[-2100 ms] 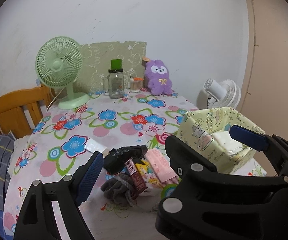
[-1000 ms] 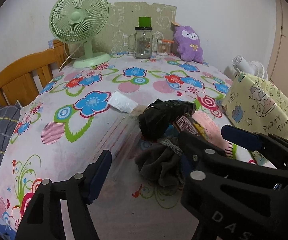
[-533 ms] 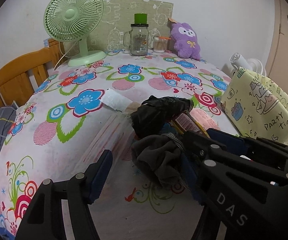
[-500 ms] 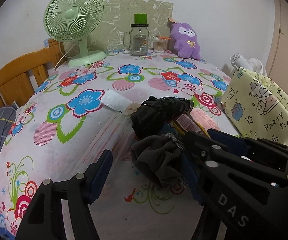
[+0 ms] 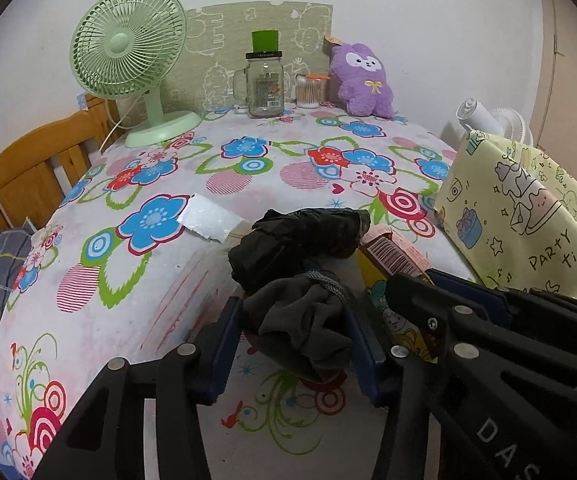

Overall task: Organize soft objects
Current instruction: 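Grasp the dark snack packet with the right tool, then grasp the gray cloth with the left tool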

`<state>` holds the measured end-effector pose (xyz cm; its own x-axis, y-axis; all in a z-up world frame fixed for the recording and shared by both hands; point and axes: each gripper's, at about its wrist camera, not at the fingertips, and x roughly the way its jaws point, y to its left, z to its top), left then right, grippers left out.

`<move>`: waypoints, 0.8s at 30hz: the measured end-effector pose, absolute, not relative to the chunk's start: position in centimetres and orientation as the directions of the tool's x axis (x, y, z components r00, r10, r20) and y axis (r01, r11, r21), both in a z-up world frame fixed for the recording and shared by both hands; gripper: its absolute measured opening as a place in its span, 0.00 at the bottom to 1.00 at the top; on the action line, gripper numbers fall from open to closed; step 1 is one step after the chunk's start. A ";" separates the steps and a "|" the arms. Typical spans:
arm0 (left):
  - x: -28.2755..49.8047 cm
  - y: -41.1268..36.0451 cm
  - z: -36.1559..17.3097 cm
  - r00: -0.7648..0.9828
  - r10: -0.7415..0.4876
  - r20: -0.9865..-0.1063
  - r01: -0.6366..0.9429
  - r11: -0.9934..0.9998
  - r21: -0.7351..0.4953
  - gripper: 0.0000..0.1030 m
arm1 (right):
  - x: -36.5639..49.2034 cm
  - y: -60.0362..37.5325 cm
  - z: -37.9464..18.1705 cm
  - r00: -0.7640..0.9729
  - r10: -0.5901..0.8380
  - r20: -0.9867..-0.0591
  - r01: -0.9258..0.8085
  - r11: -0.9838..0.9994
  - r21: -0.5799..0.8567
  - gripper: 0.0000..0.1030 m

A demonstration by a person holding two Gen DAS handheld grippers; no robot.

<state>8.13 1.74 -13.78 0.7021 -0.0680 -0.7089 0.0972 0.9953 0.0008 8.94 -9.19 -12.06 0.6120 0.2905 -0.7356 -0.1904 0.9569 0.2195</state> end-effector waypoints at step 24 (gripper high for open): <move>5.4 1.8 -10.1 0.727 -0.074 -0.683 0.069 0.997 -0.035 0.24 | 6.5 -9.2 -8.6 0.662 0.298 -0.688 -0.217 0.954 0.205 0.20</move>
